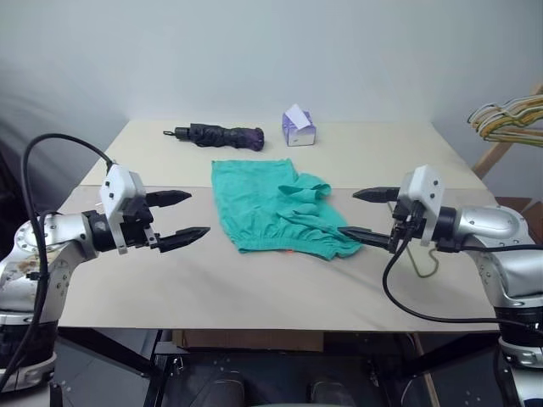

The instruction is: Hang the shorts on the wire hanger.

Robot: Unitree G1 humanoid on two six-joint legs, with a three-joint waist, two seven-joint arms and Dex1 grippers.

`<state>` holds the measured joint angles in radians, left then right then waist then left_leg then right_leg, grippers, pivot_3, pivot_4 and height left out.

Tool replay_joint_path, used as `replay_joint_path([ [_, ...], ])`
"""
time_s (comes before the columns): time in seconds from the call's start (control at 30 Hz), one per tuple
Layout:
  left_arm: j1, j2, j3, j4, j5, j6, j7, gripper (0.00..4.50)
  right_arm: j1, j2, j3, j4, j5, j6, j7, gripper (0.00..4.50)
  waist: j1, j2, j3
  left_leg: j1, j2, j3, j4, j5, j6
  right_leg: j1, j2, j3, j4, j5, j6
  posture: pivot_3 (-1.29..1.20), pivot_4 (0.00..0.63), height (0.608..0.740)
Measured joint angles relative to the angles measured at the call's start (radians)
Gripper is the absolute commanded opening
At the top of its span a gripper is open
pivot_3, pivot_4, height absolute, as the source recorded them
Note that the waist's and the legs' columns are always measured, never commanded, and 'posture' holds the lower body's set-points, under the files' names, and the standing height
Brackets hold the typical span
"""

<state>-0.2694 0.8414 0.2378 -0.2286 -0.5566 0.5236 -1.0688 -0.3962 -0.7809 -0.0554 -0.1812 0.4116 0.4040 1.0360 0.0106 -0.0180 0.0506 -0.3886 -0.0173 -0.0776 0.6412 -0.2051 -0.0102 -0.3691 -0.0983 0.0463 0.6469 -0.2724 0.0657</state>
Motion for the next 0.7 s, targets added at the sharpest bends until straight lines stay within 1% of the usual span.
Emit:
replay_joint_path([
  [0.07, 0.0, 0.001, 0.0, 0.0, -0.004, 0.0, -0.005, 4.49, 0.0, 0.0, 0.002, 0.0, 0.0, 0.0, 0.0, 4.48, 0.0, 0.0, 0.0, 0.0, 0.0, 0.0, 0.0, 0.0, 0.0, 0.0, 0.0, 0.0, 0.0, 0.0, 0.0, 0.08, 0.009, 0.74],
  [0.23, -0.031, 0.021, 0.014, -0.002, -0.07, 0.064, -0.004, 4.49, 0.0, 0.004, 0.002, -0.001, 0.0, 0.0, -0.006, 4.48, 0.0, 0.0, 0.0, 0.0, 0.0, 0.0, 0.0, 0.0, 0.0, 0.0, 0.0, 0.0, 0.0, 0.0, 0.0, 0.08, 0.009, 0.74],
  [0.47, -0.031, 0.025, 0.015, -0.024, -0.074, 0.064, -0.004, 4.49, 0.0, 0.009, 0.016, -0.024, -0.008, 0.0, -0.016, 4.48, 0.0, 0.0, 0.0, 0.0, 0.0, 0.0, 0.0, 0.0, 0.0, 0.0, 0.0, 0.0, 0.0, 0.0, 0.0, 0.07, 0.0, 0.74],
  [0.53, -0.032, 0.024, 0.013, -0.025, -0.074, 0.059, -0.005, 4.49, -0.014, 0.008, 0.056, -0.027, -0.048, 0.0, -0.022, 4.48, -0.002, 0.0, 0.0, 0.0, 0.0, 0.0, 0.0, 0.0, 0.0, 0.0, 0.0, 0.0, 0.0, 0.0, 0.0, 0.06, 0.0, 0.74],
  [0.63, -0.033, 0.019, 0.006, -0.031, -0.075, 0.05, -0.006, 4.49, -0.034, 0.013, 0.161, -0.048, -0.137, 0.001, -0.047, 4.48, -0.002, 0.0, 0.0, 0.0, 0.0, 0.0, 0.0, 0.0, 0.0, -0.001, 0.0, 0.0, 0.0, 0.0, 0.0, 0.05, 0.001, 0.74],
  [0.7, -0.032, 0.016, 0.003, -0.031, -0.076, 0.046, -0.012, 4.49, -0.058, 0.053, 0.229, -0.07, -0.18, 0.024, -0.073, 4.48, -0.005, 0.0, 0.0, 0.0, 0.0, 0.0, 0.0, 0.0, 0.0, -0.001, 0.0, 0.0, 0.0, 0.0, 0.0, 0.04, 0.001, 0.74],
])
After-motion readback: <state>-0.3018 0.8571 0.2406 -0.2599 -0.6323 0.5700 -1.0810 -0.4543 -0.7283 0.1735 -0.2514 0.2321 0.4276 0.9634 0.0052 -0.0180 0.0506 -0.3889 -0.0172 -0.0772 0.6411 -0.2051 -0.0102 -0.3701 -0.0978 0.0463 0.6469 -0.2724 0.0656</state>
